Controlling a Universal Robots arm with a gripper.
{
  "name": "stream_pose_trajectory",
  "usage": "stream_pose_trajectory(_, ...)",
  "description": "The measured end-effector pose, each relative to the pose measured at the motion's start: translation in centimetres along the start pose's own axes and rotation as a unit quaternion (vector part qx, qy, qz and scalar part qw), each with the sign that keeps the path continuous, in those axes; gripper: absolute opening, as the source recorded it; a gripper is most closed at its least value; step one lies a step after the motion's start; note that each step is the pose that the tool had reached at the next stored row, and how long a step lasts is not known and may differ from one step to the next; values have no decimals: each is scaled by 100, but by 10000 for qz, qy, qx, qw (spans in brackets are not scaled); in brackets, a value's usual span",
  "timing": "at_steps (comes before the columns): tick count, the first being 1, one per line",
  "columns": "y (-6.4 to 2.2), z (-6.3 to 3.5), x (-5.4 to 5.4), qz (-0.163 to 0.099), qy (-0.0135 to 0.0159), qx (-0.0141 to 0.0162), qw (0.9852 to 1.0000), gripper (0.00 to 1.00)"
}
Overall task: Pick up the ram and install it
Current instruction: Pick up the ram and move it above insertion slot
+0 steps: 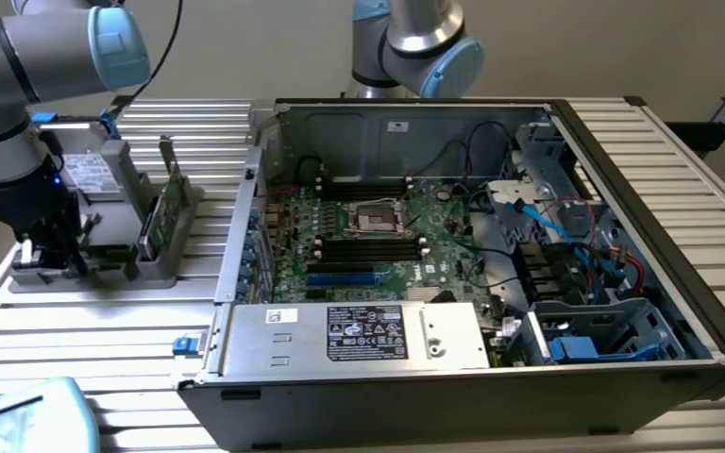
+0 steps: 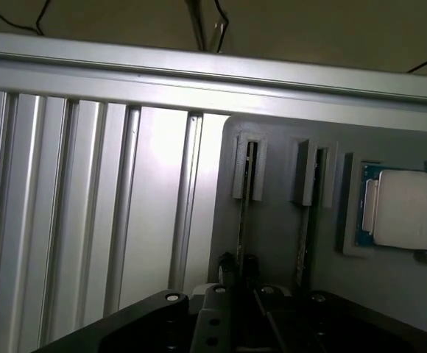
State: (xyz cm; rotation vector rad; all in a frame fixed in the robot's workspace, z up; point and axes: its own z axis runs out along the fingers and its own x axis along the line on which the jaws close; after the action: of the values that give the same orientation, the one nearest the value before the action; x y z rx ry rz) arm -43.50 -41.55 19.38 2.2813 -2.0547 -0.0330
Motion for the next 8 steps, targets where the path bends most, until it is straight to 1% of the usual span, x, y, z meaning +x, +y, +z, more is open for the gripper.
stream_pose_trajectory(8, 1, -74, 3, 0, 0, -7, 10000, 15)
